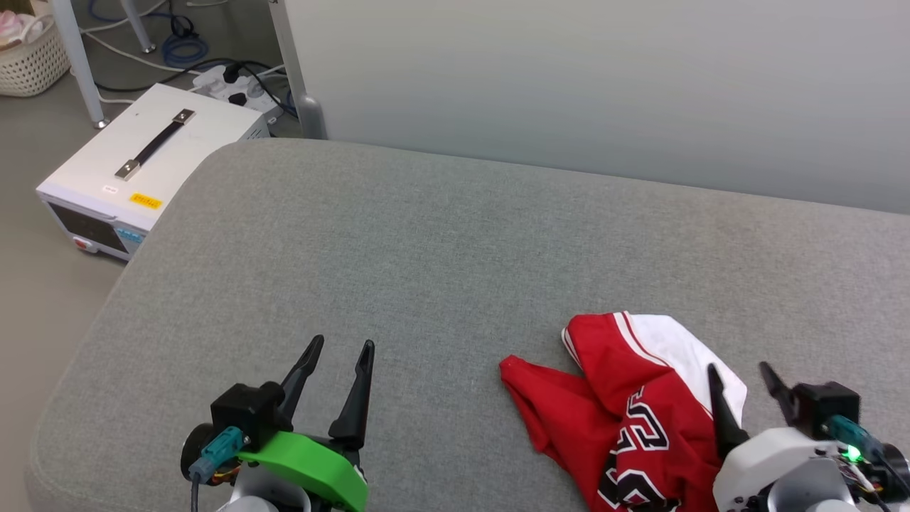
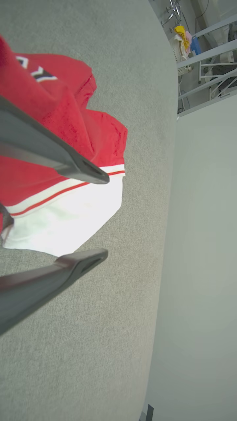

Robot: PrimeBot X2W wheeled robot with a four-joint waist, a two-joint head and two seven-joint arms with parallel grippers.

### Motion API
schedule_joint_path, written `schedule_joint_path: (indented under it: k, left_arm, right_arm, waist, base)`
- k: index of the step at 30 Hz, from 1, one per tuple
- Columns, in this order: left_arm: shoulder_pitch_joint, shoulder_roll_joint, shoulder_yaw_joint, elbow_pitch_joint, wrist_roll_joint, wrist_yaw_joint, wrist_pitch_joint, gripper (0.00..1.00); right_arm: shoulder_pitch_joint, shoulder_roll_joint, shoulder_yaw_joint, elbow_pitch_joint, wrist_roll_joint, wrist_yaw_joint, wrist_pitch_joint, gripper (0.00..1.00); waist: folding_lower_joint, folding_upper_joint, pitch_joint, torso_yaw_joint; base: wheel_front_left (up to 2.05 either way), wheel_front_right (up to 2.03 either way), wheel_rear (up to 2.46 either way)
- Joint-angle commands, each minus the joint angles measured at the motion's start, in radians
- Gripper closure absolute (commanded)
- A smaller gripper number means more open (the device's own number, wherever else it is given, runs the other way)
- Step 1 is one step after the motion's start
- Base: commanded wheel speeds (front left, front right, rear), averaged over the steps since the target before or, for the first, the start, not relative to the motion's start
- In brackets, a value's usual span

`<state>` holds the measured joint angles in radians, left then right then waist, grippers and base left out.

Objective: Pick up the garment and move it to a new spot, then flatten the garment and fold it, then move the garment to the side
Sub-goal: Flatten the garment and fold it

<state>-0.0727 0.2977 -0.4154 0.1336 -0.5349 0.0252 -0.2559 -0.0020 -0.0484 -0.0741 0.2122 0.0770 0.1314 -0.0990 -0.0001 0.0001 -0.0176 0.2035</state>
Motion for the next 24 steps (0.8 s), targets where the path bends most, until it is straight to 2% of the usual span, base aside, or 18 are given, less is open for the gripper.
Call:
schedule_joint_path:
  k: [1,3,10,14,18,24]
  left_arm:
    - [0.004,-0.01,0.007,0.007,0.01,-0.009,-0.006,0.0]
    - [0.0,-0.021,0.015,0.015,0.024,-0.02,-0.006,0.0]
    - [-0.025,-0.063,0.037,0.043,0.063,-0.055,-0.006,0.0]
    - [-0.043,-0.089,0.05,0.055,0.081,-0.071,-0.006,0.0]
    - [-0.055,-0.109,0.062,0.069,0.1,-0.087,-0.006,0.0]
    - [-0.067,-0.137,0.082,0.083,0.123,-0.106,-0.006,0.0]
  right_arm:
    - [-0.016,-0.008,0.01,-0.013,-0.007,-0.001,0.051,0.0]
    - [-0.043,-0.039,0.042,-0.025,-0.007,-0.001,0.164,0.0]
    - [-0.177,-0.176,0.132,-0.04,0.118,-0.001,0.662,0.0]
    - [-0.239,-0.237,0.147,-0.022,0.183,-0.001,0.844,0.0]
    - [-0.277,-0.285,0.147,0.021,0.177,-0.001,0.917,0.0]
    - [-0.297,-0.316,0.15,0.11,0.149,-0.001,0.91,0.0]
  waist:
    - [0.0001,-0.0001,0.014,0.008]
    - [0.0001,-0.0001,0.027,0.016]
    - [0.0001,-0.0001,0.081,0.059]
    - [0.0001,-0.0001,0.114,0.093]
    - [0.0001,-0.0001,0.142,0.124]
    - [0.0001,-0.0001,0.166,0.153]
  base:
    - [0.0,0.0,0.0]
    - [0.0,0.0,0.0]
    - [0.0,0.0,0.0]
    - [0.0,0.0,0.0]
    - [0.0,0.0,0.0]
    - [0.0,0.0,0.0]
